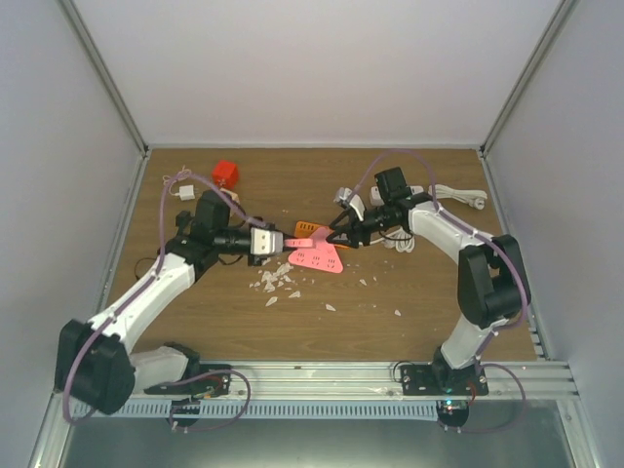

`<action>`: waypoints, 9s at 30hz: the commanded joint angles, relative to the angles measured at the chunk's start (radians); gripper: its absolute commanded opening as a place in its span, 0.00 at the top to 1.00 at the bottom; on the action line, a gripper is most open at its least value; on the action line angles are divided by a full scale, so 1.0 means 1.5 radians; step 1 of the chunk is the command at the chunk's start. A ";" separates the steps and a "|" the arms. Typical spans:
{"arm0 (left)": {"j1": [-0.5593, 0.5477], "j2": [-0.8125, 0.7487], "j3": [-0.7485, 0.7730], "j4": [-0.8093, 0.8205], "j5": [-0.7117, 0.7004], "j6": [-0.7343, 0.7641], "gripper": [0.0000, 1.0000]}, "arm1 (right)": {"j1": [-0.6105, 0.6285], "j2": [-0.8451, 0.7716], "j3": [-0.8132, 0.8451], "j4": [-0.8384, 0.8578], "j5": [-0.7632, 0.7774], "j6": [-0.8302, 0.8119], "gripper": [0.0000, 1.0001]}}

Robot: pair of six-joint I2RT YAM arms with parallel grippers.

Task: Pull the plug off the socket

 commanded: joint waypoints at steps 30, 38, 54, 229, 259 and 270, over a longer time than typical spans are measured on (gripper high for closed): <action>-0.186 -0.219 -0.191 0.161 -0.197 0.473 0.82 | 0.092 -0.047 0.017 -0.029 -0.087 -0.068 0.40; -0.186 -0.224 -0.185 0.181 -0.198 0.468 0.82 | 0.092 -0.012 0.022 -0.045 -0.097 -0.066 0.40; -0.193 -0.186 -0.168 0.178 -0.221 0.428 0.83 | 0.098 -0.067 0.035 -0.084 -0.118 -0.149 0.40; 0.157 0.430 0.219 -0.203 0.062 -0.286 0.10 | -0.017 0.112 0.000 0.096 0.284 -0.403 0.09; 0.081 0.524 0.216 -0.128 0.101 -0.408 0.20 | 0.041 0.120 -0.048 0.143 0.337 -0.340 0.28; 0.072 0.582 0.250 -0.123 0.148 -0.439 0.24 | 0.041 0.117 -0.059 0.148 0.335 -0.337 0.49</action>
